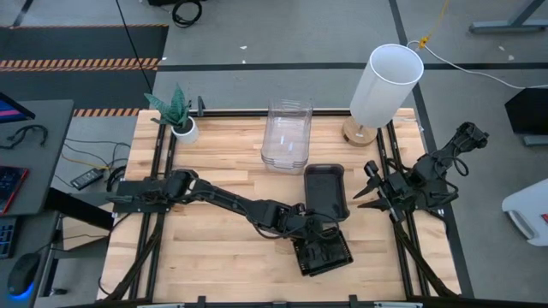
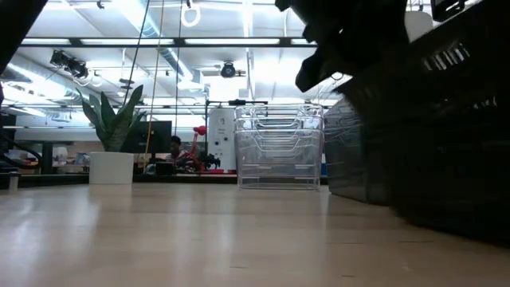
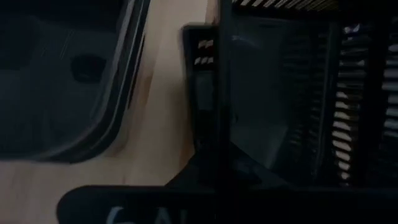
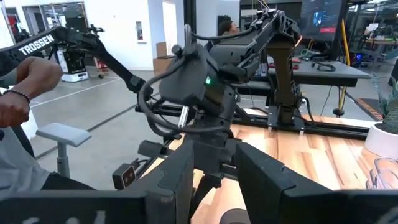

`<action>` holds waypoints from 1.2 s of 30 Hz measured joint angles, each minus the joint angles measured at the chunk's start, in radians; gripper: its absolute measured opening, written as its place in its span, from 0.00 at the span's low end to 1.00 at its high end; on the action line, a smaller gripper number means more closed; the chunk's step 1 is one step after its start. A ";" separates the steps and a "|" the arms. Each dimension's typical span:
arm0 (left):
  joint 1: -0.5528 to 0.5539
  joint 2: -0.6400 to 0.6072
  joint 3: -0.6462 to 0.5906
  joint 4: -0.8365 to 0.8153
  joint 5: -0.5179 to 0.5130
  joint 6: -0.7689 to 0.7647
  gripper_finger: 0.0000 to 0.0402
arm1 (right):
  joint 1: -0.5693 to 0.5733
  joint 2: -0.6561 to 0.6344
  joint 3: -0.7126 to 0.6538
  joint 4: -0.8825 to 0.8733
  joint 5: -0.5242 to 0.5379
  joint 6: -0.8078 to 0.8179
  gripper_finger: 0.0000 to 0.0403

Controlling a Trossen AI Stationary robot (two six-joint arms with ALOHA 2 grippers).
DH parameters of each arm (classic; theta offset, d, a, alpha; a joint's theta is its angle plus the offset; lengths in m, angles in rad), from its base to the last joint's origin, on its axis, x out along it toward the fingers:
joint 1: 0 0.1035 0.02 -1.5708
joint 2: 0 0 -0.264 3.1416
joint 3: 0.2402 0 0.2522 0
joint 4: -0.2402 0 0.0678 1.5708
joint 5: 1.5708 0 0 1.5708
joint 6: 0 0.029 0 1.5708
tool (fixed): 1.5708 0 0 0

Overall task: Stack baskets by color
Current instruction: Stack the left black bin on top of the right black bin, then return to Home Position

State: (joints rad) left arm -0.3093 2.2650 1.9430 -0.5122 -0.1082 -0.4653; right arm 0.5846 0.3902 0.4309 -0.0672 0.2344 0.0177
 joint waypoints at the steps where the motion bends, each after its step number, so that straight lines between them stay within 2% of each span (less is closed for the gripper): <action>1: -0.003 0.000 0.000 -0.012 -0.001 0.009 0.01 | 0.000 0.000 0.000 0.000 0.000 0.000 0.31; 13: -0.031 0.000 0.000 -0.115 0.017 0.092 0.02 | 0.000 0.000 0.000 0.005 0.000 0.005 0.31; 18: -0.017 0.000 0.000 -0.182 0.167 0.096 0.02 | 0.000 0.000 0.000 0.006 0.000 0.010 0.31; 20: -0.012 0.000 0.000 -0.212 0.190 0.108 0.03 | 0.000 0.000 0.000 0.006 0.000 0.012 0.31; 24: -0.011 0.000 0.000 -0.248 0.168 0.146 0.14 | 0.000 0.000 0.000 0.006 0.000 0.004 0.31; 32: -0.003 -0.021 0.000 -0.250 0.158 0.209 0.46 | -0.005 -0.025 -0.098 0.116 0.022 -0.079 0.31; 36: -0.009 -0.060 0.000 -0.277 0.079 0.267 0.52 | -0.019 -0.071 -0.153 0.157 0.032 -0.068 0.31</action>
State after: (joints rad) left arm -0.3188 2.2047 1.9427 -0.7893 -0.0296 -0.1980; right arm 0.5653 0.3189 0.2779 0.0896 0.2664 -0.0500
